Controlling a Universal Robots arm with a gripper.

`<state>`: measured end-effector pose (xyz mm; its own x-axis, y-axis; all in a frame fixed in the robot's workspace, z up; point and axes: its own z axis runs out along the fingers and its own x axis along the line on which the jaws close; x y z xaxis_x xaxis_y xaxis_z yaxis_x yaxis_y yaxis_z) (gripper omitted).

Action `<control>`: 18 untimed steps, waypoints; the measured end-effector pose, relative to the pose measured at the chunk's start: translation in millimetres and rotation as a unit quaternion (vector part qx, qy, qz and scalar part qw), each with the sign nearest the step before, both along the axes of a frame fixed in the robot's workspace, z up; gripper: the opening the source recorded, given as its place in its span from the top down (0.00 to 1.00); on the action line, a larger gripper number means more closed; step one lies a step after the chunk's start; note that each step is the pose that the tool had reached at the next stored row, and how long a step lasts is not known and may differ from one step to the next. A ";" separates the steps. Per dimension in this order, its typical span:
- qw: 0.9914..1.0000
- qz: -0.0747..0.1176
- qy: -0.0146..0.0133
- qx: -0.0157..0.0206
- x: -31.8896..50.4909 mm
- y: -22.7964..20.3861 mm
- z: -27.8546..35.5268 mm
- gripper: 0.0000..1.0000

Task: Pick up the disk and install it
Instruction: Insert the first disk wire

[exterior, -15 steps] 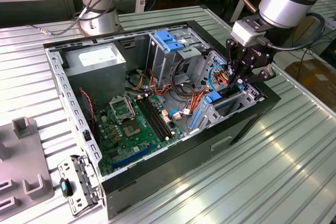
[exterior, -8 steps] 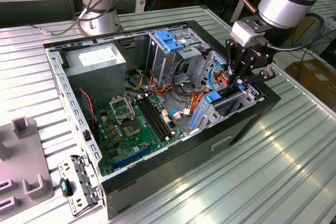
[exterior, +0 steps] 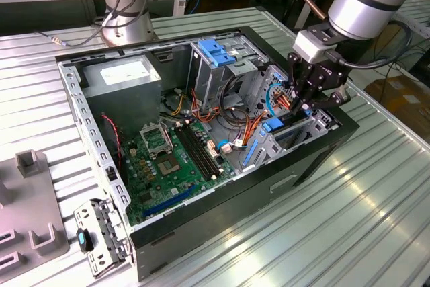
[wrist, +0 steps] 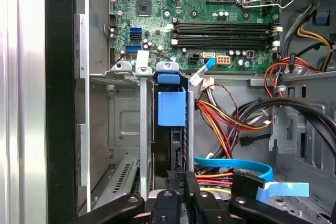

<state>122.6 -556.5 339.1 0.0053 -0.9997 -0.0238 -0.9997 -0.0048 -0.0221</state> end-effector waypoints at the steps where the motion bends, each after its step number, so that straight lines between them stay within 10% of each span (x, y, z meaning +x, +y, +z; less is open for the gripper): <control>1: 1.000 0.000 0.000 0.000 0.0 0.0 -0.2 0.83; 15: 1.000 0.000 0.000 0.000 0.0 0.0 7.7 0.75; 18: 1.000 0.000 -0.001 0.001 0.0 0.0 11.0 0.89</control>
